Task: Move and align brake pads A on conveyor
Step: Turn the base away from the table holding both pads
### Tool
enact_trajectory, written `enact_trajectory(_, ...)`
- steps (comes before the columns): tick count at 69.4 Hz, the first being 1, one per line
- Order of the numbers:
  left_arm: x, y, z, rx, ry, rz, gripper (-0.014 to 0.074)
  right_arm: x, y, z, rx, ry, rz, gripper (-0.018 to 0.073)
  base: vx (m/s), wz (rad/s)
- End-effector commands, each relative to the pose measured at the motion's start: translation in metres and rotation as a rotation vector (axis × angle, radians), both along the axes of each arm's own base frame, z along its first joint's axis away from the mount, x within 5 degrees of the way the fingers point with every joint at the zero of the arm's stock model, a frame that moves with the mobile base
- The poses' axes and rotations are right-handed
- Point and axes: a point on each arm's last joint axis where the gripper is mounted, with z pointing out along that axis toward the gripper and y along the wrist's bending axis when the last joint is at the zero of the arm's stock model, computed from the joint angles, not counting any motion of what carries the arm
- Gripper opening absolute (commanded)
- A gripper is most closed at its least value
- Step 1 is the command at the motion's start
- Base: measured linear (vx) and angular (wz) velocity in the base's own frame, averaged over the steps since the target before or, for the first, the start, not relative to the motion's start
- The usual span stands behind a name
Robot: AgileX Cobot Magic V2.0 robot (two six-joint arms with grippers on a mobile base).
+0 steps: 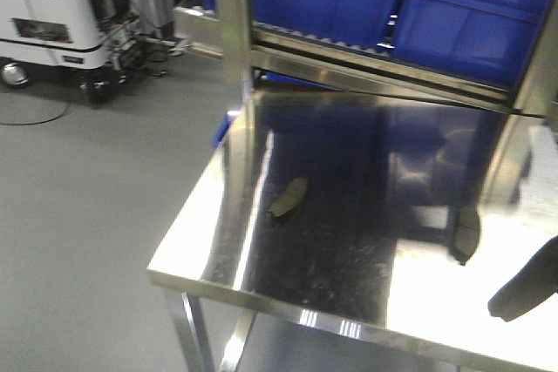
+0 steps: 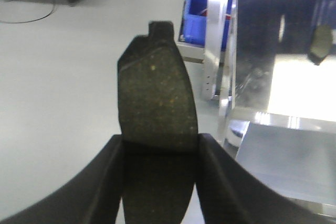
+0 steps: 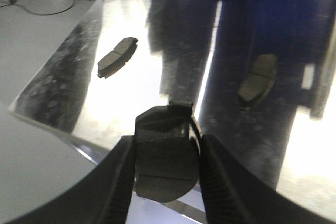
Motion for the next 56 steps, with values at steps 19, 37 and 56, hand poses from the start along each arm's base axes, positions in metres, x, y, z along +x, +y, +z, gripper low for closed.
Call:
enact_trajectory(19, 0.0032, -0.0004, 0.0127, -0.004, -0.099, -0.007, -0.0006, 0.0031, -0.0002, 0.0166, 0.019, -0.112, -0.007, -0.0012, -0.13, 0.5)
enact_trajectory(37, 0.0032, -0.0004, 0.0127, -0.004, -0.099, -0.007, -0.0006, 0.0031, -0.0002, 0.0166, 0.019, -0.112, -0.007, -0.0012, -0.14, 0.54)
enact_trajectory(56, 0.0032, -0.0004, 0.0127, -0.004, -0.099, -0.007, -0.0006, 0.0031, -0.0002, 0.0166, 0.019, -0.112, -0.007, -0.0012, -0.13, 0.51)
